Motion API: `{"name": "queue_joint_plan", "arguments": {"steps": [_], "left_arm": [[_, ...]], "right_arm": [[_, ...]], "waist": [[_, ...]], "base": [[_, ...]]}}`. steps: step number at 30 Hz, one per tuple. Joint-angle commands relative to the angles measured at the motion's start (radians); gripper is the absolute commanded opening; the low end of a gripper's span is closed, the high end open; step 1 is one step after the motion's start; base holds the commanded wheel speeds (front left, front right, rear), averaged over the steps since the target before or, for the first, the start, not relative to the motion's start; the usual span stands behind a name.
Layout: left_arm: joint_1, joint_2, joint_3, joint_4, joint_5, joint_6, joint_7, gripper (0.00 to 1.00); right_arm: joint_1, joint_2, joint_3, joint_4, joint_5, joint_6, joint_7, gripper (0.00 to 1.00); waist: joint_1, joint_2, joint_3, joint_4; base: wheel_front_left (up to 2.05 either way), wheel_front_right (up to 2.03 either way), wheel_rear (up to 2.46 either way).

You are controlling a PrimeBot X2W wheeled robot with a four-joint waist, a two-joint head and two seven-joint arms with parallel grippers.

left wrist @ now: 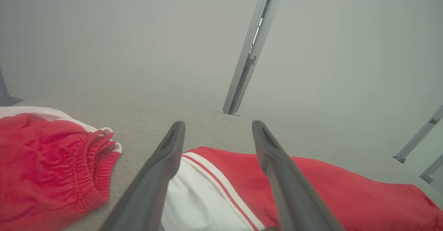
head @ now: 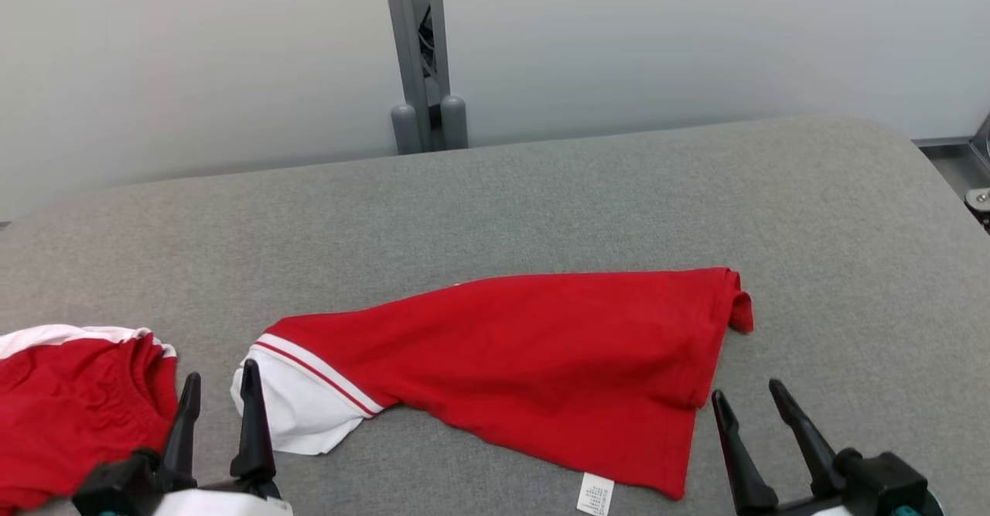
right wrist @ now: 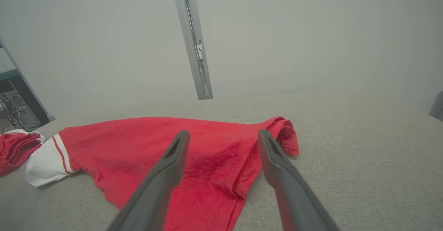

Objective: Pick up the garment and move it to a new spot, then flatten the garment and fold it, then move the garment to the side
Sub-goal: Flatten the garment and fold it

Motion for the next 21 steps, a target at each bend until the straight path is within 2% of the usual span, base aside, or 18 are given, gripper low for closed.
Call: {"name": "queue_joint_plan", "arguments": {"steps": [1, 9, 21], "left_arm": [[0.005, 0.004, 0.007, -0.009, 0.018, -0.002, -0.004, 1.00], [0.099, -0.025, 0.040, -0.108, 0.161, -0.037, -0.004, 1.00], [0.120, -0.026, 0.011, -0.109, 0.189, 0.009, -0.004, 1.00]], "right_arm": [[0.006, -0.005, 0.000, 0.000, -0.012, 0.000, -0.001, 1.00], [0.080, -0.005, 0.003, -0.016, -0.034, 0.000, -0.001, 1.00], [0.063, -0.005, 0.024, 0.001, -0.022, 0.000, -0.001, 1.00]], "waist": [[0.0000, 0.0000, -0.013, 0.011], [0.0000, 0.0000, -0.048, 0.027], [0.0000, 0.0000, -0.076, 0.013]], "base": [[0.00, 0.00, 0.00], [0.00, 0.00, 0.00], [0.00, 0.00, 0.00]]}}
